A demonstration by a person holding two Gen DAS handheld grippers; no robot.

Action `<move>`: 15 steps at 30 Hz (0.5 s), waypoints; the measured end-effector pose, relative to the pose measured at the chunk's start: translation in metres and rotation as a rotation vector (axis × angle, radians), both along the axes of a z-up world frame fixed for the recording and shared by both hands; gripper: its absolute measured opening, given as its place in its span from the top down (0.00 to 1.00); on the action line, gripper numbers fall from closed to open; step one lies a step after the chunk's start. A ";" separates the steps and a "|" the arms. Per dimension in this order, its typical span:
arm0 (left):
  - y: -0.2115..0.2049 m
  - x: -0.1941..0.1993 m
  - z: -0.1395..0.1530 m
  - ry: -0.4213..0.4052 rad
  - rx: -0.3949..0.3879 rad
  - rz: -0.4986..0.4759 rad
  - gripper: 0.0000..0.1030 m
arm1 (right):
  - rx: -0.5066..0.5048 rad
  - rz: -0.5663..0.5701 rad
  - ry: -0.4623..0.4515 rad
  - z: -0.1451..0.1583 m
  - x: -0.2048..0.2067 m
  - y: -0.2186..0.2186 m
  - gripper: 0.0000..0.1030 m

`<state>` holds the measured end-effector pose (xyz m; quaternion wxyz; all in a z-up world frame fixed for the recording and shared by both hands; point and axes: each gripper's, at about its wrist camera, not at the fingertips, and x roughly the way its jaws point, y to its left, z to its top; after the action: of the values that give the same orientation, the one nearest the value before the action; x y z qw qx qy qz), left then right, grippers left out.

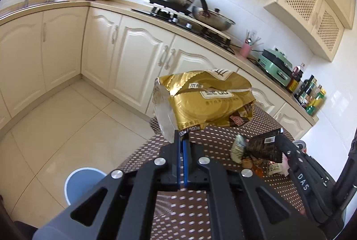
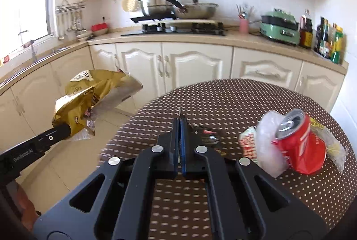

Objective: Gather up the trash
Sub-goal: 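Carry the gold bag and small wrapper toward the blue bucket with both tools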

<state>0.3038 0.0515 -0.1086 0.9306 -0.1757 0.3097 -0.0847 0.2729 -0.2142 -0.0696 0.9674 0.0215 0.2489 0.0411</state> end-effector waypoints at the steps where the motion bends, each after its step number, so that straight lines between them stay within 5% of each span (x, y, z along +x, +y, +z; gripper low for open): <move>1: 0.005 -0.001 0.000 0.001 -0.002 0.006 0.98 | 0.002 0.007 -0.004 0.002 -0.001 0.005 0.99; 6: 0.033 -0.012 -0.002 0.009 -0.019 0.036 0.98 | -0.002 0.048 -0.022 0.013 -0.013 0.032 0.99; 12: 0.046 -0.017 -0.015 0.044 -0.020 0.035 0.98 | 0.030 0.060 0.117 -0.015 -0.003 0.043 0.97; 14: 0.046 -0.018 -0.020 0.053 -0.025 0.028 0.98 | 0.049 0.055 0.153 -0.025 -0.004 0.045 0.78; 15: 0.045 -0.018 -0.021 0.057 -0.023 0.028 0.98 | 0.037 0.046 0.177 -0.030 -0.003 0.048 0.40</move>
<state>0.2859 0.0967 -0.1298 0.9205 -0.1928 0.3324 -0.0703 0.2699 -0.1663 -0.0999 0.9399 0.0371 0.3328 0.0660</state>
